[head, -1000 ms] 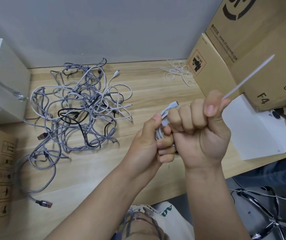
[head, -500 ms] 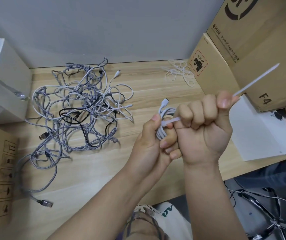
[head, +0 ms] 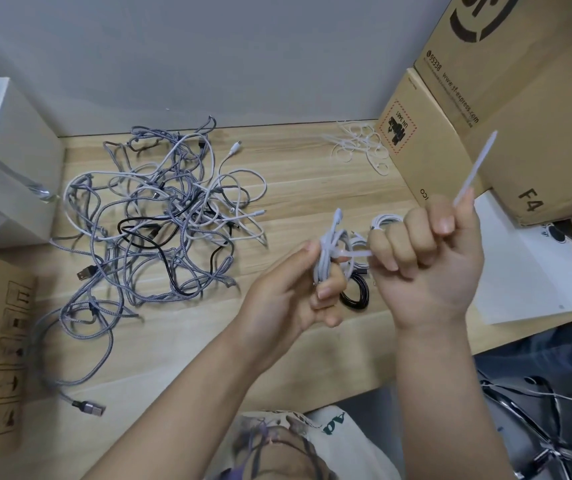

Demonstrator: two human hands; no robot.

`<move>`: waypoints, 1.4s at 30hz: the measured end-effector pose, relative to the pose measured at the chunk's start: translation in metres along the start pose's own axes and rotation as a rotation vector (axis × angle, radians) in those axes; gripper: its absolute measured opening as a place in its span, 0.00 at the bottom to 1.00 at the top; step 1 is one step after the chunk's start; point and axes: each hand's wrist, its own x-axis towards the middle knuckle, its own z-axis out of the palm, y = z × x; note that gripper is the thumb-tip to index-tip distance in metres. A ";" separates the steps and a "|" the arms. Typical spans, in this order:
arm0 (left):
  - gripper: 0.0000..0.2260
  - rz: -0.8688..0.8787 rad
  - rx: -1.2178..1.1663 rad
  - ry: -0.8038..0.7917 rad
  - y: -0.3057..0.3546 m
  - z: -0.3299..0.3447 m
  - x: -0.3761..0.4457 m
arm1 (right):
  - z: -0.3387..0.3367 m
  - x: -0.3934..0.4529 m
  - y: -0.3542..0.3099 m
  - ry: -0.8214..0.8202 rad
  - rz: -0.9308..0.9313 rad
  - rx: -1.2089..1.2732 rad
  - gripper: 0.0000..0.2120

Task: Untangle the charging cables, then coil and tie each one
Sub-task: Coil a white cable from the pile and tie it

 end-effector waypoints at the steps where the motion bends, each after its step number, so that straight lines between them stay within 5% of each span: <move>1: 0.11 0.006 0.081 -0.002 0.001 -0.005 -0.001 | -0.003 -0.003 -0.007 -0.002 0.044 -0.123 0.17; 5: 0.13 0.055 0.365 -0.008 0.010 -0.011 -0.005 | 0.003 -0.001 -0.019 0.010 0.171 -0.399 0.14; 8: 0.04 0.067 0.559 -0.006 0.016 -0.010 -0.006 | 0.007 0.000 -0.027 0.034 0.213 -0.588 0.10; 12: 0.10 0.090 0.722 -0.085 0.025 -0.014 -0.010 | 0.009 0.000 -0.037 0.076 0.238 -0.831 0.05; 21: 0.08 0.094 0.916 -0.289 0.038 -0.013 -0.019 | 0.016 -0.005 -0.048 -0.130 0.336 -1.177 0.07; 34: 0.14 0.233 1.212 -0.136 0.038 -0.011 -0.014 | 0.027 -0.003 -0.040 -0.107 0.348 -1.215 0.09; 42: 0.13 0.148 1.050 -0.259 0.046 -0.016 -0.018 | 0.024 -0.006 -0.034 -0.029 0.472 -1.117 0.08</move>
